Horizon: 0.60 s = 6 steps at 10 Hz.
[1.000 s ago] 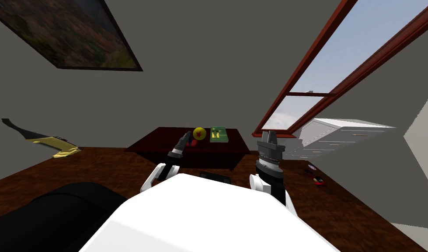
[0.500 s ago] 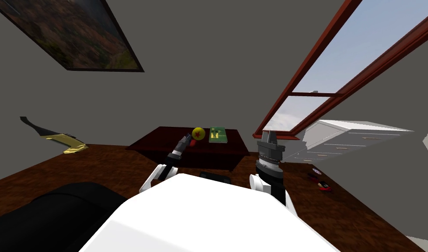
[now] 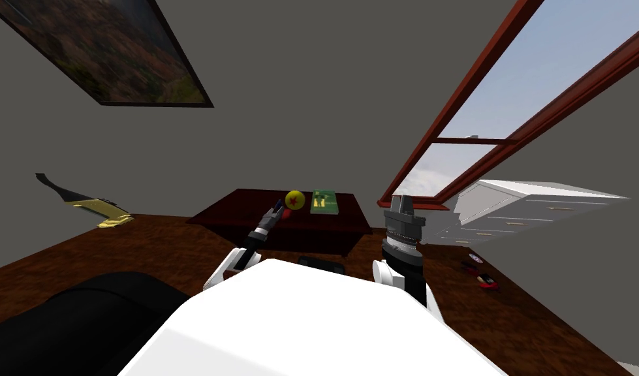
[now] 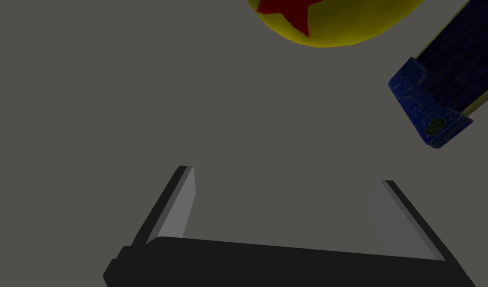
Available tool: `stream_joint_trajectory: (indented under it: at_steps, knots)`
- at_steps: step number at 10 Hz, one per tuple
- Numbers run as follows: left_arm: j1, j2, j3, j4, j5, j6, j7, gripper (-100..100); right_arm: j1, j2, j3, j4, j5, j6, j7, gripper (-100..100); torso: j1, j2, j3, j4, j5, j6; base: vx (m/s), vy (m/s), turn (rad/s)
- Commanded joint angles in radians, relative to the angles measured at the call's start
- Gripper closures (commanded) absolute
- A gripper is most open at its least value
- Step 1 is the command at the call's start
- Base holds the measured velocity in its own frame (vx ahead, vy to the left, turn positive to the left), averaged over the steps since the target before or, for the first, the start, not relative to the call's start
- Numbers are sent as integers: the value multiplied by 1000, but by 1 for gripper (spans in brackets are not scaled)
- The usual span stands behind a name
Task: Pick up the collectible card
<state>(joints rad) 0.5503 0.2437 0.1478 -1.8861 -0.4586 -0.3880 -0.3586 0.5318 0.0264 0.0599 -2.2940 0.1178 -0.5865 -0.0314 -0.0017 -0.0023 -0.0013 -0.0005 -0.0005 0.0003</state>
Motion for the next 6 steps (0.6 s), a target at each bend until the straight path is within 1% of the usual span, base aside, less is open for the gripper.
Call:
stream_joint_trajectory:
  at_steps: [1,3,6]
  knots:
    - [-8,18,14,33,-17,18,-36,-100,0,0,0,0,0,0,0,0,0,0,0,0,0,0,26,-26,4]
    - [-11,29,29,74,-37,30,-81,-100,0,0,0,0,0,0,0,0,1,0,0,0,0,0,27,-18,7]
    - [-16,43,50,131,-64,45,-142,-100,0,0,0,0,0,0,0,0,2,1,1,0,0,0,5,-8,22]
